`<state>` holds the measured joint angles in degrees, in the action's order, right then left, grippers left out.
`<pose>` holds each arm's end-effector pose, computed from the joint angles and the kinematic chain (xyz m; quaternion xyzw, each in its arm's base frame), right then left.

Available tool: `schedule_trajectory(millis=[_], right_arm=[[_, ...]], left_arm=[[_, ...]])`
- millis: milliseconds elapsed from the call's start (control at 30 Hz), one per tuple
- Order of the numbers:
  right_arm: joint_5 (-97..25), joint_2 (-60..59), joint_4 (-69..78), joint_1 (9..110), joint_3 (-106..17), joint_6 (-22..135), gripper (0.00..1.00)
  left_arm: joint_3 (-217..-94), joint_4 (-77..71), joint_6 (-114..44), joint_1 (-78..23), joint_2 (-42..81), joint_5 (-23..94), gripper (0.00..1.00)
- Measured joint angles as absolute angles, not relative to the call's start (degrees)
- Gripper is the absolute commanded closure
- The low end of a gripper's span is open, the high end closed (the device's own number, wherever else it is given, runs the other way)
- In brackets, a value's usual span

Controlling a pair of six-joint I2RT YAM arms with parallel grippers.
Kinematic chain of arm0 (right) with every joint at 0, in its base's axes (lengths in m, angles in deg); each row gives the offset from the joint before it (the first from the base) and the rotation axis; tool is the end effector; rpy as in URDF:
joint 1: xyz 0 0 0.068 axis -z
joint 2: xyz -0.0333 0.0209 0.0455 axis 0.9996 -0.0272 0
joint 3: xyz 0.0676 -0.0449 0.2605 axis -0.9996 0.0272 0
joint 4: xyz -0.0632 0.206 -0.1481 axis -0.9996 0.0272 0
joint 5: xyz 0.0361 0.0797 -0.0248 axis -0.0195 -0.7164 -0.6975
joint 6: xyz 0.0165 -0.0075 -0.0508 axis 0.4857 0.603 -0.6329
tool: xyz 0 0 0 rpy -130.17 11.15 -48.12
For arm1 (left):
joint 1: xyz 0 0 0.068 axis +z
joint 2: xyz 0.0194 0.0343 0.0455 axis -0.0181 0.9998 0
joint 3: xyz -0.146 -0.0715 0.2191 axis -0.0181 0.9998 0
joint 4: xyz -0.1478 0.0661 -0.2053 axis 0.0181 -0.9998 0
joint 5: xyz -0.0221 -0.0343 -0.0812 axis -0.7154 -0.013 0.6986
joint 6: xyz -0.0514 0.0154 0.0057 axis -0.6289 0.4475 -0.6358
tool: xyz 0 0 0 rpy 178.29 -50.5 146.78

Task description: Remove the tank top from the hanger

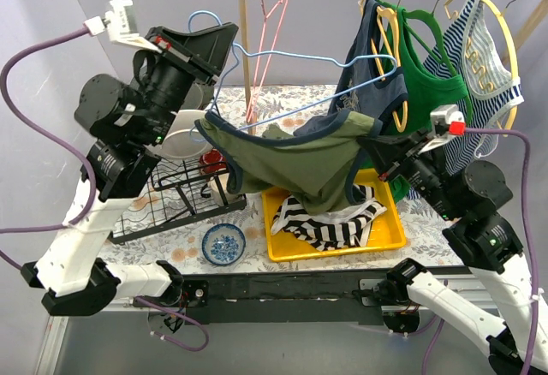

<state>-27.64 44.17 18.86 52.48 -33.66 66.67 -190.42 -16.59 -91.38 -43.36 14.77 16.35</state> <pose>0.0829 0.0598 0.4638 -0.1008 0.6129 0.3470 0.7027 0.1481 -0.1257 0.6020 -0.1960 0.5061 -0.6569 0.5234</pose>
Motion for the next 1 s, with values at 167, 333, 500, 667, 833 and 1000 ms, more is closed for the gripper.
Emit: schedule_trajectory(millis=[167, 333, 500, 667, 833, 1000], right_arm=[[-30.8, 41.6, 18.8, 52.5, -33.4, 66.7, 0.99], [-31.4, 38.8, 18.8, 52.5, -33.4, 65.7, 0.99], [-29.4, 35.5, 18.9, 52.5, -35.8, 64.7, 0.99], [-27.3, 33.1, 18.3, 52.5, -40.8, 63.8, 0.99], [-32.4, 33.3, 13.2, 52.5, -41.2, 63.2, 0.99], [-44.7, 31.5, 11.0, 52.5, -39.5, 63.6, 0.99]], left_arm=[[-185.3, -8.2, -95.0, -43.4, 10.4, 20.4, 1.00], [-183.1, -2.5, -98.7, -43.4, 7.9, 25.5, 1.00], [-184.5, -2.0, -101.4, -43.4, 7.3, 30.1, 1.00], [-184.7, -1.9, -103.1, -43.4, 4.5, 33.3, 1.00], [-182.1, 1.3, -104.2, -43.4, -0.3, 35.4, 1.00], [-178.2, 6.8, -105.0, -43.4, -1.8, 34.1, 1.00]])
